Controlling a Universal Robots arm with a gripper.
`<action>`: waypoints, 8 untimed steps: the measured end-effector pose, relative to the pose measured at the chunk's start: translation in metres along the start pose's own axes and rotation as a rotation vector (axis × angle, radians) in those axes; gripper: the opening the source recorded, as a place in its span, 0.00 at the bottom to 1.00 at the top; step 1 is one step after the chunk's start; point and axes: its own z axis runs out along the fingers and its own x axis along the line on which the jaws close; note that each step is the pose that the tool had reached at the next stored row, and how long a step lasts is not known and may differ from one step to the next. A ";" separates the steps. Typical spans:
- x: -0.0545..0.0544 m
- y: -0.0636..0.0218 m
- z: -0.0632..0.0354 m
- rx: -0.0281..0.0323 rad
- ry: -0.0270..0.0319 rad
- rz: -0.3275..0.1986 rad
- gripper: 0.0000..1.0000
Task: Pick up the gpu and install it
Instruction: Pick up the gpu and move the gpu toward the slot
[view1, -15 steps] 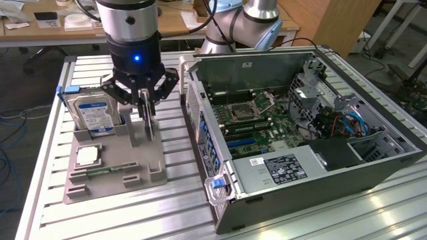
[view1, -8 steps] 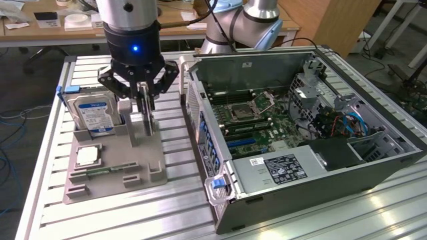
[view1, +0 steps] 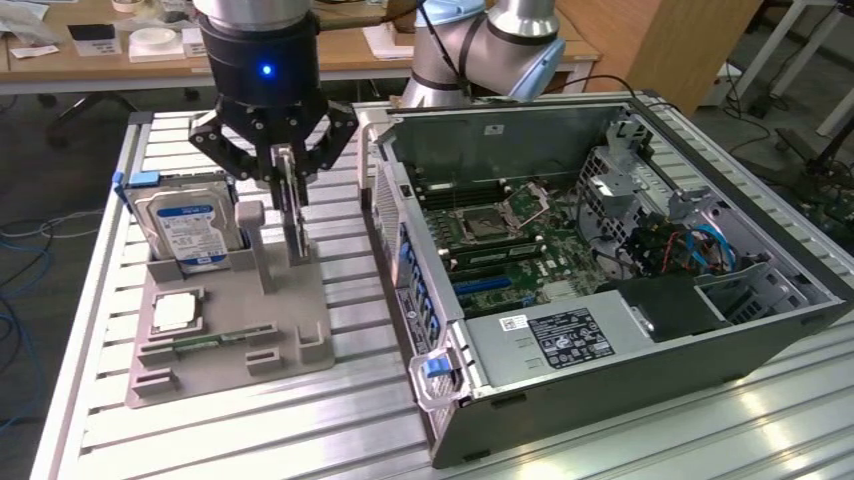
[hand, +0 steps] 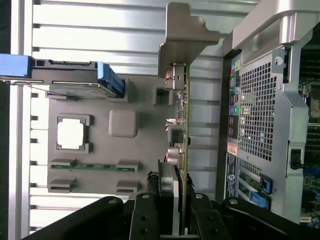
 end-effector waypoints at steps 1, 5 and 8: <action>0.000 0.0001 -0.0022 0.0000 -0.0001 0.000 0.28; 0.000 0.0003 -0.0061 0.0016 -0.0002 0.000 0.28; 0.000 0.0002 -0.0070 0.0134 0.0005 0.000 0.28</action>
